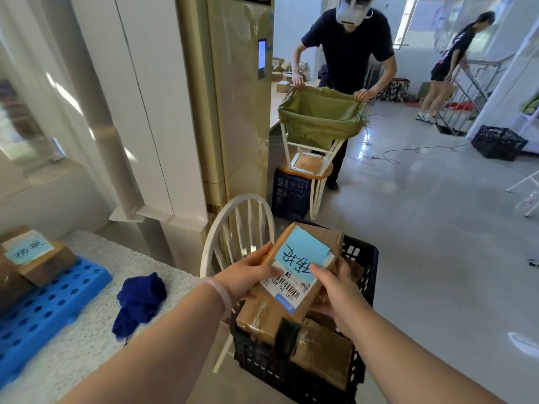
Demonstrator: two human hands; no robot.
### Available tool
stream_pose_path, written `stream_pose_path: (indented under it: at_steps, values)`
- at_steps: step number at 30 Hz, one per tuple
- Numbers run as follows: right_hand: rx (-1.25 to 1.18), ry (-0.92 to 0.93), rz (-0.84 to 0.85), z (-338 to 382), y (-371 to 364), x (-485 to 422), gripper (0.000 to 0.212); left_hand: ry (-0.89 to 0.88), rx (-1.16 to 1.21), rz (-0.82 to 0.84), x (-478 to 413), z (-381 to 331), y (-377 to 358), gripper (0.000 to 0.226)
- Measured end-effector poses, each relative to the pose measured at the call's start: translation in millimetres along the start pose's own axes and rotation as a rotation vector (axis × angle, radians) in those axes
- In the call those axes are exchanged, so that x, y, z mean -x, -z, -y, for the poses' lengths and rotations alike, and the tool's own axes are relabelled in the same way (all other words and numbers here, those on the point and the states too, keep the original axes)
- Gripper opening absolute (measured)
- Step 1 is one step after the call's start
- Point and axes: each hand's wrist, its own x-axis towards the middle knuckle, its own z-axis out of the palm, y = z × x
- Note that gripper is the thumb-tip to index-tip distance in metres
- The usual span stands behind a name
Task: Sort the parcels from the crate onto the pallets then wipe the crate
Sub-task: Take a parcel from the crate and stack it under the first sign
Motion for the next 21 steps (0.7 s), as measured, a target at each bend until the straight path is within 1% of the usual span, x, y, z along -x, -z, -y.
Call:
stream_pose_path:
  at_steps: [3,4,5,7,10,12,14,16,18,19,21]
  values:
    - [-0.019,-0.019,-0.007,-0.3,4.3,1.8,0.058,-0.060,-0.021,-0.118,3.8,4.0,-6.1,0.087]
    - [-0.019,-0.029,-0.007,0.3,7.1,2.3,0.059,-0.074,-0.028,-0.140,6.0,5.0,-7.6,0.082]
    - [-0.017,-0.034,-0.002,0.7,10.6,1.8,0.058,-0.077,-0.030,-0.144,9.5,4.8,-9.7,0.072]
    - [0.010,-0.040,0.002,2.7,19.4,-0.4,0.050,-0.058,-0.050,-0.128,14.6,3.7,-13.3,0.053]
    - [-0.009,-0.072,0.018,4.6,30.6,-1.8,0.033,-0.039,-0.154,-0.097,20.2,-2.0,-18.8,0.049]
    - [-0.060,-0.094,0.047,5.0,33.8,-0.5,0.032,-0.082,-0.145,-0.151,21.1,-5.6,-23.5,0.052]
    - [-0.133,-0.103,0.026,4.7,35.2,-0.2,0.035,-0.143,-0.040,-0.266,20.8,-4.4,-32.0,0.065]
    - [-0.197,-0.105,0.004,3.6,34.2,-0.9,0.036,-0.155,0.052,-0.339,18.1,2.4,-40.7,0.089]
    - [-0.205,-0.119,0.008,3.0,31.8,-0.5,0.035,-0.114,0.113,-0.327,14.8,9.6,-48.8,0.117]
    - [-0.185,-0.132,0.016,1.8,31.2,-1.3,0.034,-0.107,0.114,-0.321,13.6,11.5,-50.9,0.120]
    - [-0.099,-0.156,0.033,0.3,32.5,-1.8,0.034,-0.111,0.052,-0.331,14.9,9.0,-50.8,0.108]
